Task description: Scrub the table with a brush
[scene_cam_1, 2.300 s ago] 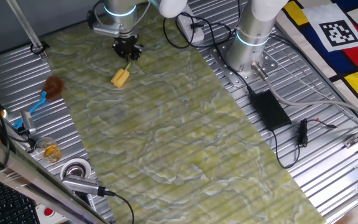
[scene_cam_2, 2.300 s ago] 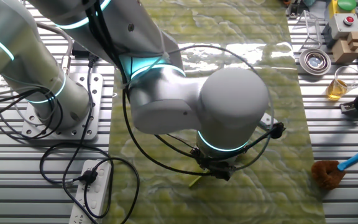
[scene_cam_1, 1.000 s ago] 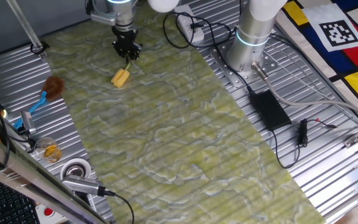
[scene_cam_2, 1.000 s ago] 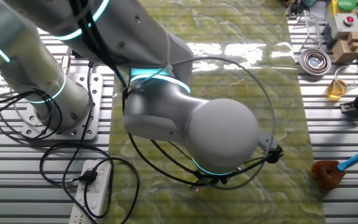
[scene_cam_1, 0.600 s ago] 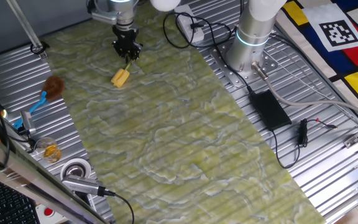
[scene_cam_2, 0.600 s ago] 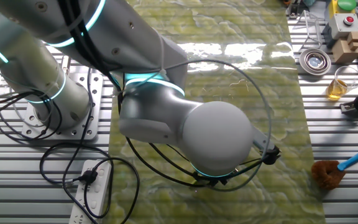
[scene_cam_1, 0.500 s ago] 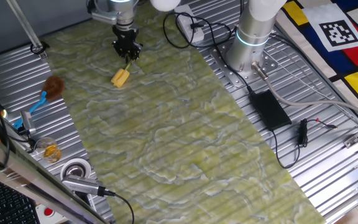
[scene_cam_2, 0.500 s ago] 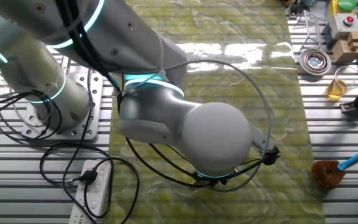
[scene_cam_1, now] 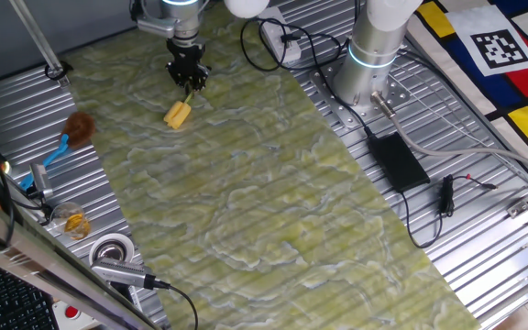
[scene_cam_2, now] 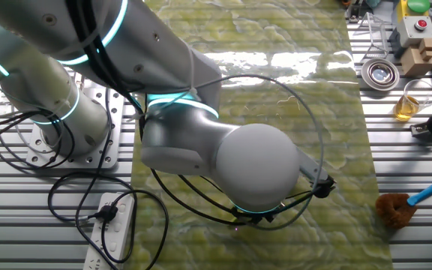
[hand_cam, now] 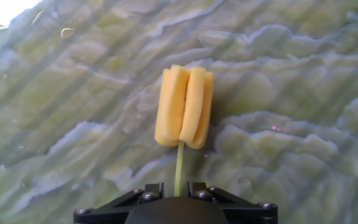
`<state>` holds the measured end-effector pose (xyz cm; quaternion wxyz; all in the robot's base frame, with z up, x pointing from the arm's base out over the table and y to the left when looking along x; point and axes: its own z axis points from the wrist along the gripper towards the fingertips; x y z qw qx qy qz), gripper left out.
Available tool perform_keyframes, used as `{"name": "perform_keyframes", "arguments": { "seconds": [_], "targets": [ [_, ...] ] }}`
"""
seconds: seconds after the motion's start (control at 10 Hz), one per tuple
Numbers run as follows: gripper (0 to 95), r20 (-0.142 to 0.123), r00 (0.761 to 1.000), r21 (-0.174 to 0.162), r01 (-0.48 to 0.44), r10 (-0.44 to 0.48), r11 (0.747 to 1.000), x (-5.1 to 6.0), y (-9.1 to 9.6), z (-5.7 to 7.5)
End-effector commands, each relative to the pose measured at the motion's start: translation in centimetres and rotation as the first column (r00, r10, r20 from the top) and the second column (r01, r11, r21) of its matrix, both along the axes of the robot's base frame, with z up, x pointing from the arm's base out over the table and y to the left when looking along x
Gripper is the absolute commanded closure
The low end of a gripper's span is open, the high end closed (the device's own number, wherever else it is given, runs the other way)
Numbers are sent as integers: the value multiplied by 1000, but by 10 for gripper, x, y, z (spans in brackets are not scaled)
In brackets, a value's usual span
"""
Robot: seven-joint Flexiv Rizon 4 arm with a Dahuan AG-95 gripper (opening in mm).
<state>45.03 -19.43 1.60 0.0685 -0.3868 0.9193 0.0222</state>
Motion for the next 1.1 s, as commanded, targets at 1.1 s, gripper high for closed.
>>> {"name": "perform_keyframes", "arguments": {
  "seconds": [1.1],
  "targets": [
    [950, -53, 997, -53, 58, -61, 997, 8, 3, 13]
  ]
}}
